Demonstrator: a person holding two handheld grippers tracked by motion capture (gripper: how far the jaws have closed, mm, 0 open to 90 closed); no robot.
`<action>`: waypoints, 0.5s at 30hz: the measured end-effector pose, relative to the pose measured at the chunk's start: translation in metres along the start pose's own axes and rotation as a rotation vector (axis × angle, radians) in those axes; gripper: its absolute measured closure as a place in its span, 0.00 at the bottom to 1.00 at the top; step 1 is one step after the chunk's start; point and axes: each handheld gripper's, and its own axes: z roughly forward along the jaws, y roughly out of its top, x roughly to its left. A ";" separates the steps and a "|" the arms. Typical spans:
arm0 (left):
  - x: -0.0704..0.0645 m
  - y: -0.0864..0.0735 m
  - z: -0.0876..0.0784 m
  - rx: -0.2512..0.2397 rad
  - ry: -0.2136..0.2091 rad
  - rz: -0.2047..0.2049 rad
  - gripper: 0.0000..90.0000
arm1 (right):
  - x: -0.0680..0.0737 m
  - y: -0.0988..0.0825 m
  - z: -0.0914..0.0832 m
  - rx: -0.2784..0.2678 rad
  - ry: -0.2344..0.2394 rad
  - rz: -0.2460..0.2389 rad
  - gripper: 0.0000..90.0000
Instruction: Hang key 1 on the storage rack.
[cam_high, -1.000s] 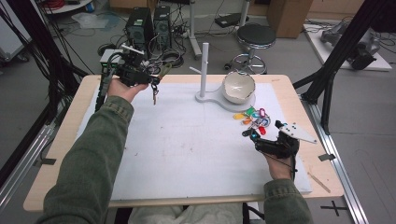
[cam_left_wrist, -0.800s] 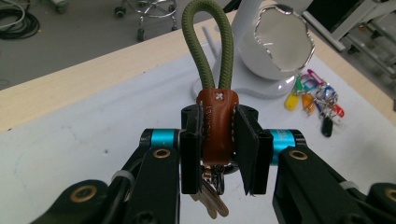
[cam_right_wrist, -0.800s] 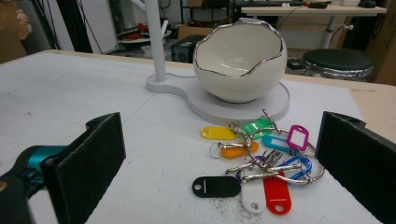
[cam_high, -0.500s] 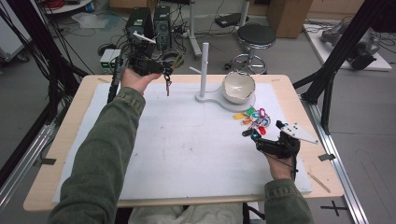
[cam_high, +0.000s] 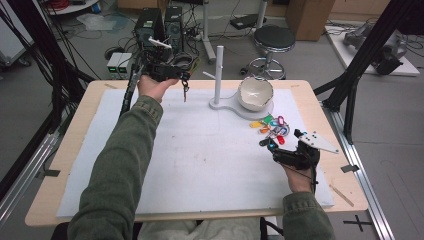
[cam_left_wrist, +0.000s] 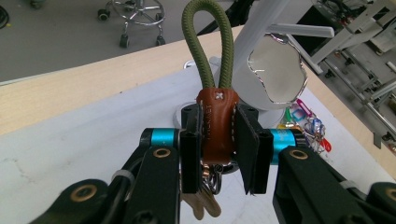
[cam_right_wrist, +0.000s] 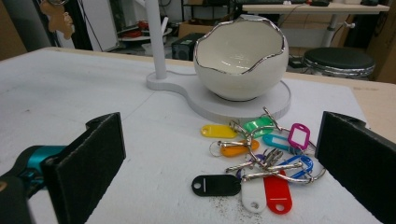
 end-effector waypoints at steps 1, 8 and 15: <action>0.000 0.000 0.002 0.002 -0.002 0.002 0.80 | 0.000 0.000 0.000 0.002 -0.001 -0.001 0.01; -0.001 -0.005 0.016 0.038 -0.001 -0.004 0.80 | -0.001 0.000 0.000 0.001 -0.005 0.003 0.01; -0.003 -0.009 0.026 0.040 -0.019 -0.017 0.80 | -0.001 -0.001 0.001 0.006 -0.003 -0.005 0.01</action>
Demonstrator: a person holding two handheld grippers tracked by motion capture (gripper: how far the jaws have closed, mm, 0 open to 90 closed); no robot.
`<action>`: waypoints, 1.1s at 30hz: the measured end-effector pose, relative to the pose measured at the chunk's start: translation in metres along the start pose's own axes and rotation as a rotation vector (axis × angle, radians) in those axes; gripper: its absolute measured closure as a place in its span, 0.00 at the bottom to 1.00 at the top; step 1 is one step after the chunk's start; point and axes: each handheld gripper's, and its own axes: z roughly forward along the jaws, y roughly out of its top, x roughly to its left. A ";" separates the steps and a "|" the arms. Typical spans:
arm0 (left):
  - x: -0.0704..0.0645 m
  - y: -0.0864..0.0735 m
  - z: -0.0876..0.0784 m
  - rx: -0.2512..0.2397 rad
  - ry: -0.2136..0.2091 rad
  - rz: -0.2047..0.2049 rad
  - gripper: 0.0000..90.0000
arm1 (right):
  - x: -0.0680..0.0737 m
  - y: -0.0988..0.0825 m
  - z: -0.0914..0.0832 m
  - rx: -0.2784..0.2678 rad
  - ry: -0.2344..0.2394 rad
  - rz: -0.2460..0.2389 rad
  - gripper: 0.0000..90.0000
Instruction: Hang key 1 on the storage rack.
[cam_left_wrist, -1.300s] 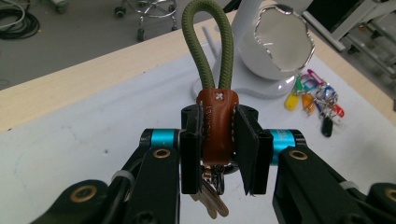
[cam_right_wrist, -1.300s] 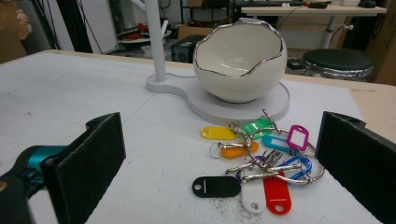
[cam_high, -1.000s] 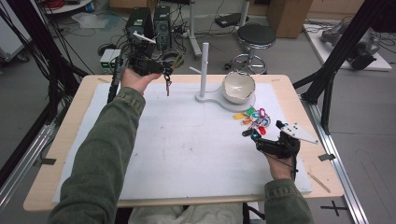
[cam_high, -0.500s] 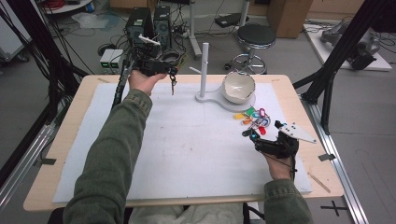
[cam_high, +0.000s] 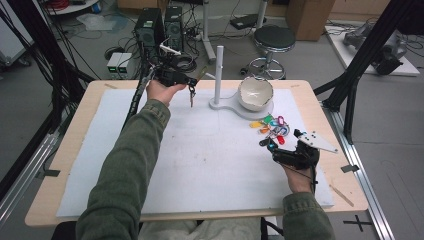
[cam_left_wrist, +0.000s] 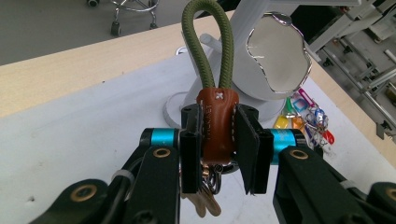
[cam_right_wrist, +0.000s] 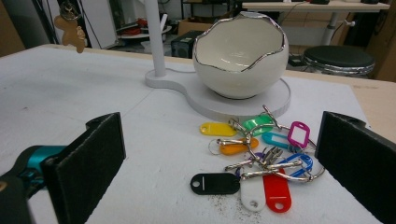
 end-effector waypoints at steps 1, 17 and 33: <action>0.001 -0.001 0.001 0.001 -0.001 -0.005 0.80 | 0.000 0.000 0.000 0.001 0.000 0.001 0.01; -0.001 -0.006 0.020 0.038 -0.009 -0.006 0.80 | -0.001 0.000 0.001 0.001 -0.002 0.000 0.01; -0.004 -0.010 0.031 0.077 0.035 0.021 0.77 | -0.001 0.000 0.003 0.006 0.000 0.003 0.01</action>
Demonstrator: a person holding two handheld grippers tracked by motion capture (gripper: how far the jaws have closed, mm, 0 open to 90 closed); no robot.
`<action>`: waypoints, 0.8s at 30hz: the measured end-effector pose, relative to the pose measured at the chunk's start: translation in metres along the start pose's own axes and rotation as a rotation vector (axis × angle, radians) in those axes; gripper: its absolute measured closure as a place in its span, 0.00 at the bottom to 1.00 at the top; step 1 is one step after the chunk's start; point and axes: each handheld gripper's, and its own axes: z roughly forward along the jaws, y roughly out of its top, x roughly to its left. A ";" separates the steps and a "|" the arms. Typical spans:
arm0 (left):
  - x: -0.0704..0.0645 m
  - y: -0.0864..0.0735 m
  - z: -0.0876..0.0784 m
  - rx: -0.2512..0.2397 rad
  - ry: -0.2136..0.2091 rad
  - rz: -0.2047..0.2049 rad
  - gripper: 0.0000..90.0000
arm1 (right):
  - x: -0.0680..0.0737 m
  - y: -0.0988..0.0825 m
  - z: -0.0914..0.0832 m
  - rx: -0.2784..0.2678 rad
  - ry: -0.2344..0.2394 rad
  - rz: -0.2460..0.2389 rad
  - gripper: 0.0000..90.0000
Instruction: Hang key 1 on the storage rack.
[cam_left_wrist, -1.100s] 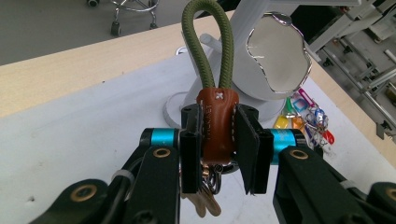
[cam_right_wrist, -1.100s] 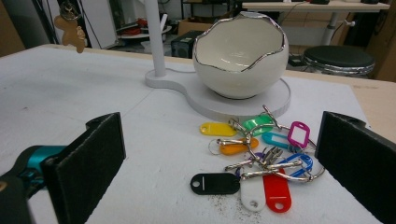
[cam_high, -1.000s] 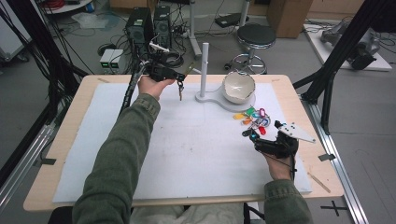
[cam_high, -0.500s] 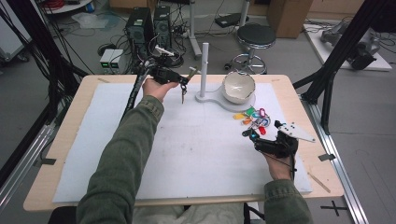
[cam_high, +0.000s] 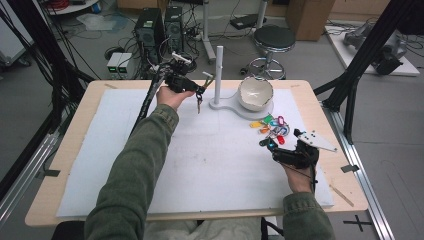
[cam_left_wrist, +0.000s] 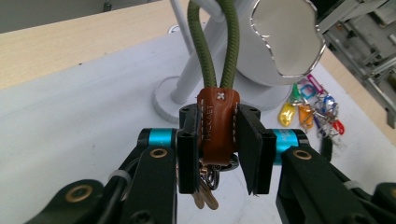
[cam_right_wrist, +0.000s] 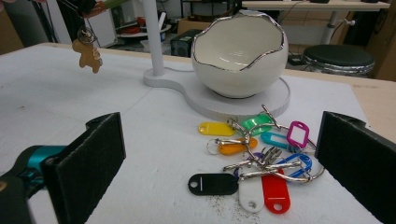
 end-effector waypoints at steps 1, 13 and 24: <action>0.001 -0.001 0.000 0.001 0.010 0.001 0.75 | 0.000 0.000 0.000 -0.001 0.000 -0.001 0.01; 0.019 -0.009 -0.013 -0.064 0.035 -0.135 0.50 | 0.000 0.000 0.001 0.005 -0.002 -0.001 0.01; 0.022 -0.022 -0.023 -0.103 0.230 -0.154 0.10 | 0.000 0.000 0.001 0.004 -0.002 -0.005 0.01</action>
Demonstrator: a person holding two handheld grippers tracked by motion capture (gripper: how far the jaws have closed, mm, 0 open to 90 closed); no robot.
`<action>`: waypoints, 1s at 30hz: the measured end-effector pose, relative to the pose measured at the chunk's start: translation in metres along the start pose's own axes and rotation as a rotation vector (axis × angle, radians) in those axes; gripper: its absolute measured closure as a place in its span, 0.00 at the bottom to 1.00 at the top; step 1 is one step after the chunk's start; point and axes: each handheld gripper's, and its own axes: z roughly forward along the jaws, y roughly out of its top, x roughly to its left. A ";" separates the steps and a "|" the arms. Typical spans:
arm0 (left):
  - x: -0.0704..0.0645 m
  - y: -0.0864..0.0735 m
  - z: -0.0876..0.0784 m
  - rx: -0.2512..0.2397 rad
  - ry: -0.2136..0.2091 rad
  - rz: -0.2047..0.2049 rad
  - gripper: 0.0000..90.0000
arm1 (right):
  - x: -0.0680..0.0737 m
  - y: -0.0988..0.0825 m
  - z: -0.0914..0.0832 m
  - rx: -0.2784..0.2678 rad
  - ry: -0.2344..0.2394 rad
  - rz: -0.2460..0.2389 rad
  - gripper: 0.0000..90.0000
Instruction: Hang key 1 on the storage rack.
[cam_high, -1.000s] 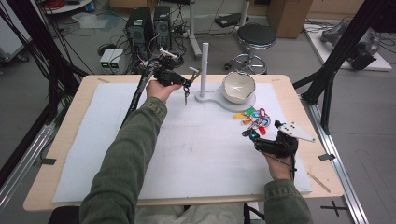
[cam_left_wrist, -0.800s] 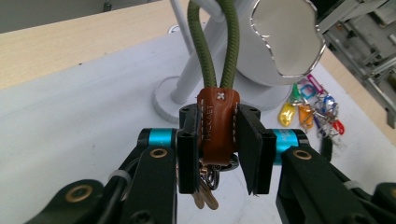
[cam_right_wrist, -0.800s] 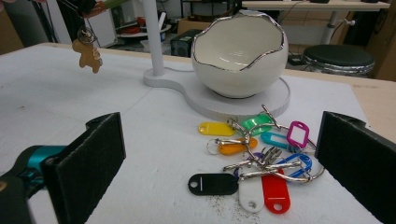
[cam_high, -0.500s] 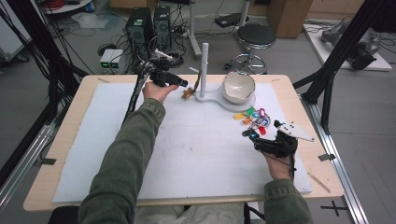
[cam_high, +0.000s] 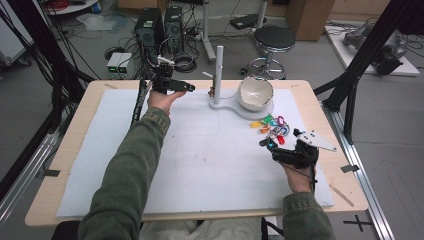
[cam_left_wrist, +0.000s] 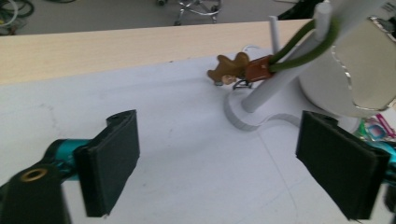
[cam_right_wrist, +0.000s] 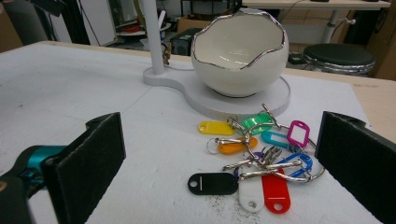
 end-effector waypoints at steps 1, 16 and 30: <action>0.001 -0.001 0.000 0.009 0.006 0.003 0.07 | 0.000 0.000 0.000 0.001 0.000 0.001 0.01; 0.016 -0.018 -0.028 -0.004 0.010 0.056 0.02 | 0.001 0.000 0.001 0.005 0.001 -0.005 0.01; 0.016 -0.043 -0.068 -0.025 -0.015 0.108 0.02 | 0.002 0.000 0.002 0.015 0.001 -0.012 0.01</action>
